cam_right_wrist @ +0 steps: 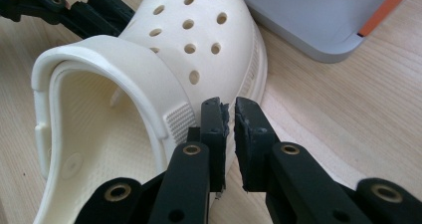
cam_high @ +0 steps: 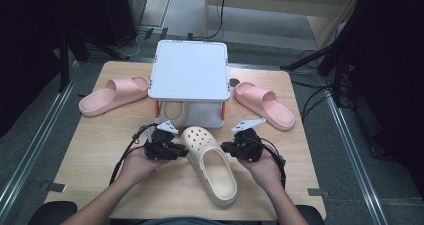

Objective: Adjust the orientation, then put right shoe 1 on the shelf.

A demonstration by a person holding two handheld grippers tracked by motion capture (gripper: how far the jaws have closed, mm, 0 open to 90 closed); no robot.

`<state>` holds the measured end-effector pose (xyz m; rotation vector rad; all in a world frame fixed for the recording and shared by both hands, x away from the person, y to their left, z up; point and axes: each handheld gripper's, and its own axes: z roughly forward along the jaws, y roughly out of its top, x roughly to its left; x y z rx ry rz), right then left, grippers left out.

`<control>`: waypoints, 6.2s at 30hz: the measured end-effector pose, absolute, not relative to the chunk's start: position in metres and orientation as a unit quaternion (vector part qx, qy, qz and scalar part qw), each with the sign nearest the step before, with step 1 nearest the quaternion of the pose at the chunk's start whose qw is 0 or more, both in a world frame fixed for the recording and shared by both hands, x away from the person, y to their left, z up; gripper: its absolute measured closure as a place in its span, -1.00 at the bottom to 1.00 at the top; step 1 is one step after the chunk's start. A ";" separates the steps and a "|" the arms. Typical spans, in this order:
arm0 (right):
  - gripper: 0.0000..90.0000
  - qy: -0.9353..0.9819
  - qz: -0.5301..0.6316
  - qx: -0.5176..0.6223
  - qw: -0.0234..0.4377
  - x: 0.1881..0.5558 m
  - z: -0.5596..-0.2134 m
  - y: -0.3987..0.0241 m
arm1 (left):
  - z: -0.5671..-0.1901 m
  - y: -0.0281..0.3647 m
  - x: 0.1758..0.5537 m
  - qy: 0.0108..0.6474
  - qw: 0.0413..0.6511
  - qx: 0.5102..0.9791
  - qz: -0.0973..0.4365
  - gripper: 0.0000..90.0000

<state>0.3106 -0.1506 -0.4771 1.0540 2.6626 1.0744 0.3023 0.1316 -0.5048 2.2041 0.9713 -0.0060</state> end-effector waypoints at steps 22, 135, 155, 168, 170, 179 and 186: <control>0.92 0.838 0.376 0.392 0.044 0.288 -0.481 -0.147 | -0.506 0.126 0.330 0.385 0.361 0.849 -0.025 0.54; 0.42 0.759 0.368 0.513 0.159 0.367 -0.479 -0.098 | -0.384 0.210 0.398 0.398 0.429 0.808 0.069 0.71; 0.27 0.766 0.413 0.478 0.120 0.310 -0.460 -0.135 | -0.384 0.210 0.397 0.398 0.428 0.808 0.069 0.71; 0.95 0.796 0.399 0.444 0.098 0.262 -0.478 -0.129 | -0.382 0.208 0.398 0.397 0.419 0.813 0.075 0.76; 0.96 0.799 0.398 0.442 0.093 0.255 -0.482 -0.129 | -0.382 0.208 0.398 0.396 0.418 0.814 0.075 0.77; 1.00 0.803 0.382 0.451 0.076 0.232 -0.508 -0.127 | -0.385 0.211 0.396 0.397 0.430 0.807 0.077 0.81; 1.00 0.807 0.368 0.454 0.087 0.240 -0.519 -0.120 | -0.385 0.210 0.395 0.394 0.429 0.809 0.079 0.81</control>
